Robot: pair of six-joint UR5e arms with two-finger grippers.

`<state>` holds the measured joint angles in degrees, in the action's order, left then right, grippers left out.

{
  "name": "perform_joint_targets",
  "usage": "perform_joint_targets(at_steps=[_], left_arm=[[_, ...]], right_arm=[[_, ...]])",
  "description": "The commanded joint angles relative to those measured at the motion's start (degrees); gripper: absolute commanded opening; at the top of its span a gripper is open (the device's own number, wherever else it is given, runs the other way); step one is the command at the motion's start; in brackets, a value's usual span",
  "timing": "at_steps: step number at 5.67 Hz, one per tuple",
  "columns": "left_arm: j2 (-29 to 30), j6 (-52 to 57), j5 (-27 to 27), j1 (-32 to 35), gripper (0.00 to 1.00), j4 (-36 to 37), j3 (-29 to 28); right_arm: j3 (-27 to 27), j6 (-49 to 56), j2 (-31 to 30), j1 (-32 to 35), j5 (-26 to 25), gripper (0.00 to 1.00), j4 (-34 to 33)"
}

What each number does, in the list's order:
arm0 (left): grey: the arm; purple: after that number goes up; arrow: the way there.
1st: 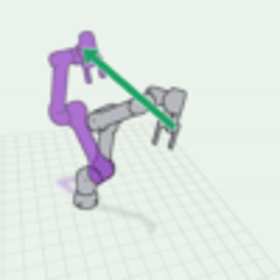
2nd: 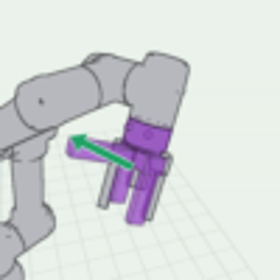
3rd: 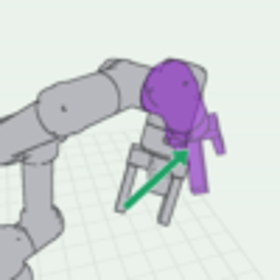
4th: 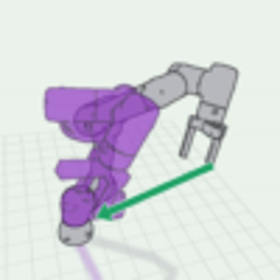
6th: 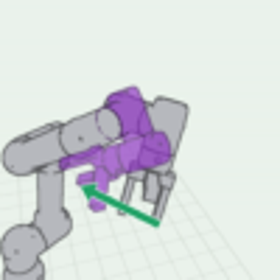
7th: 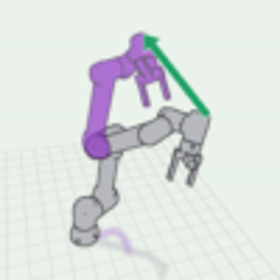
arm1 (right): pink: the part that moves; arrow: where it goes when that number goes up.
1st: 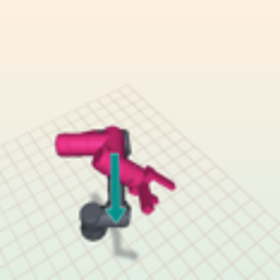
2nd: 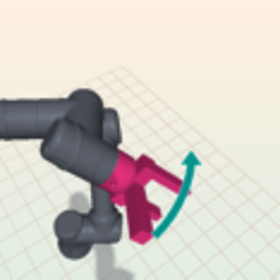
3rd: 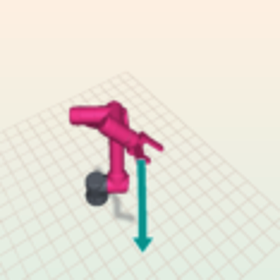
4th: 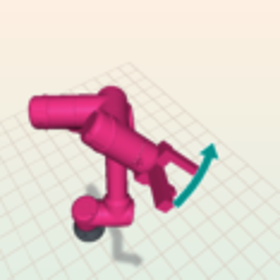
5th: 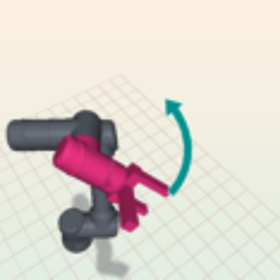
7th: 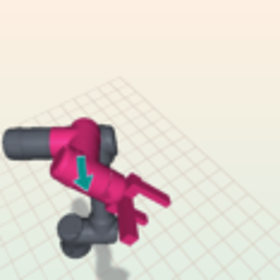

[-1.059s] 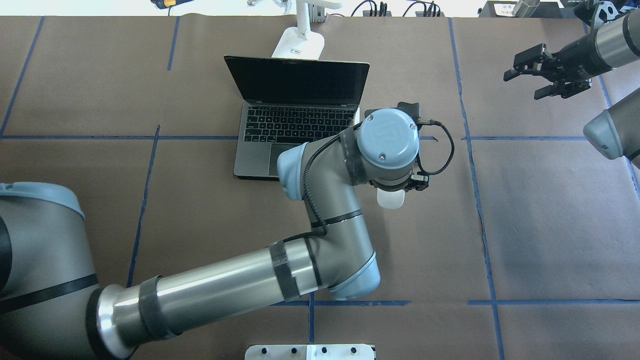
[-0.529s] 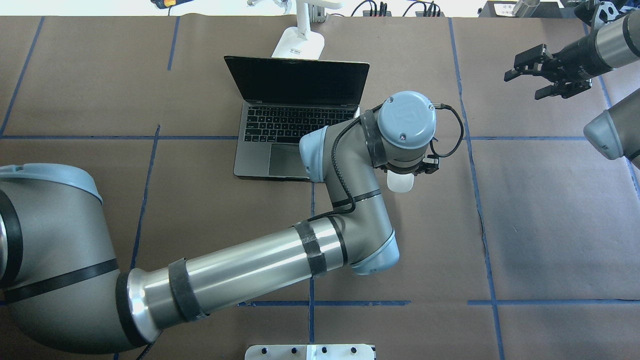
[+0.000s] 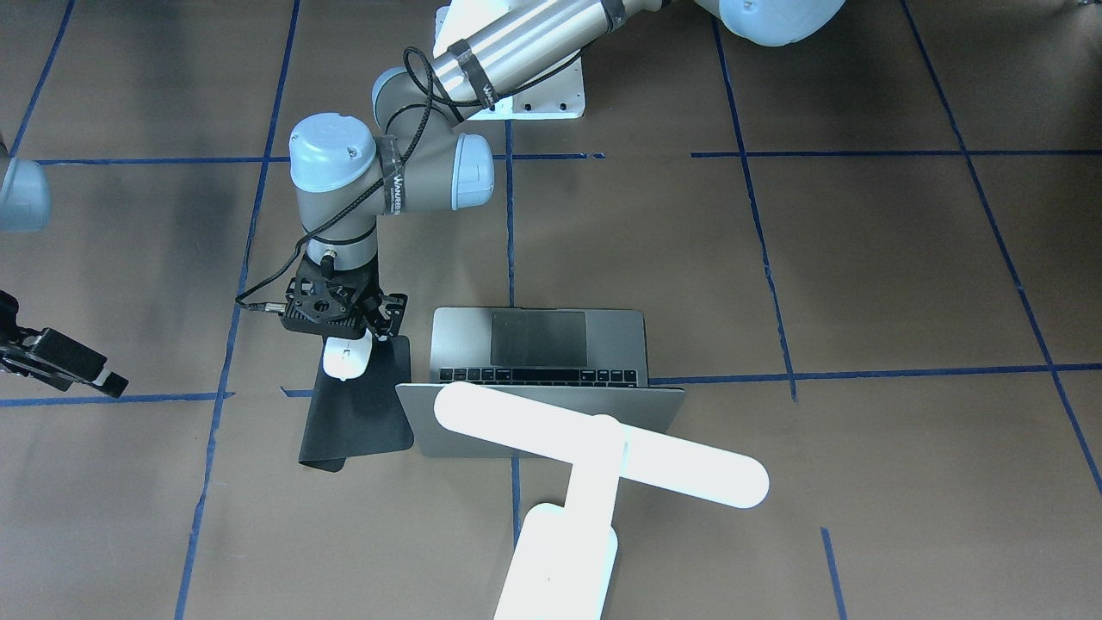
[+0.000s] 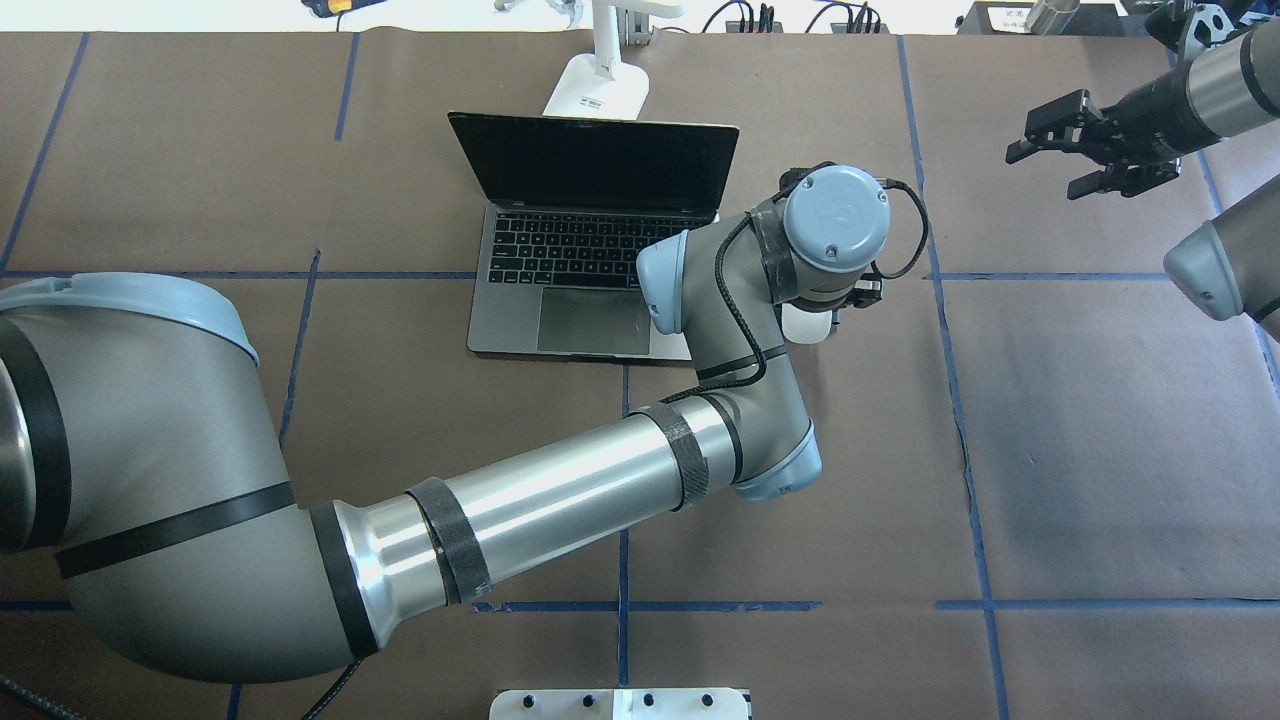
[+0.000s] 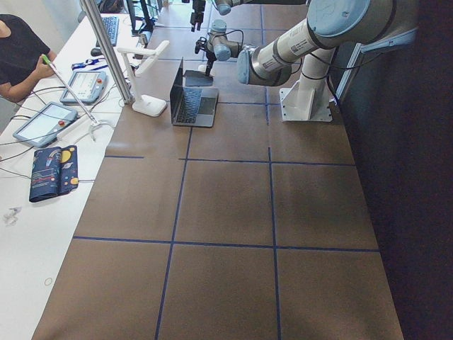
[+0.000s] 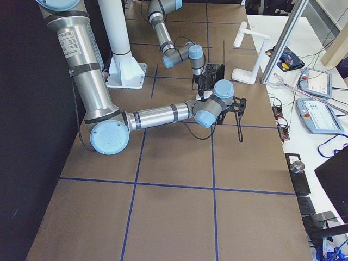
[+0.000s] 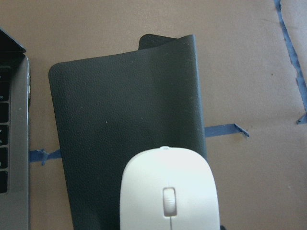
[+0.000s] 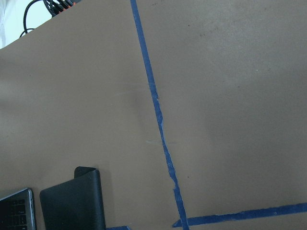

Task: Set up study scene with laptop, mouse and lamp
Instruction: 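Carry the white mouse with the left gripper over the mouse pad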

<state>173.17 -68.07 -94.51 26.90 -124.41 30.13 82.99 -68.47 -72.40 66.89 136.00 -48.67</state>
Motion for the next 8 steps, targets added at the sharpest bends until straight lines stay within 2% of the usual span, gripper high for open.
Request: perform_joint_targets(at_steps=[1, 3, 4, 5, 6, 7, 8], left_arm=[[0.32, -1.18, 2.92, 0.69, 0.02, -4.16, -3.14], [0.41, -1.19, 3.54, 0.7, 0.06, -7.77, -5.34], [0.41, -1.36, 3.54, 0.7, 0.14, -8.04, -5.61], [0.41, -1.36, 3.54, 0.7, 0.43, -8.13, -5.87], [0.59, -1.36, 3.45, 0.7, 0.67, -8.13, -5.88], [0.59, -1.36, 3.37, 0.7, 0.79, -8.13, -5.88], [1.37, -1.45, 3.1, 0.7, 0.81, -8.13, -5.88]], right_arm=[[-0.2, 0.0, 0.33, -0.44, -0.91, 1.0, -0.02], [-0.29, 0.0, 0.5, -1.23, -3.88, 1.0, -0.29], [-0.28, -0.09, 0.5, -1.24, -3.9, 1.0, -0.29], [-0.2, -0.09, 0.42, -1.15, -3.81, 1.0, -0.29], [-0.11, 0.0, 0.42, -1.15, -3.72, 1.0, -0.29], [-0.11, 0.0, 0.33, -1.06, -3.55, 1.0, -0.2], [-0.02, 0.0, 0.5, -1.15, -3.54, 1.0, -0.2]])
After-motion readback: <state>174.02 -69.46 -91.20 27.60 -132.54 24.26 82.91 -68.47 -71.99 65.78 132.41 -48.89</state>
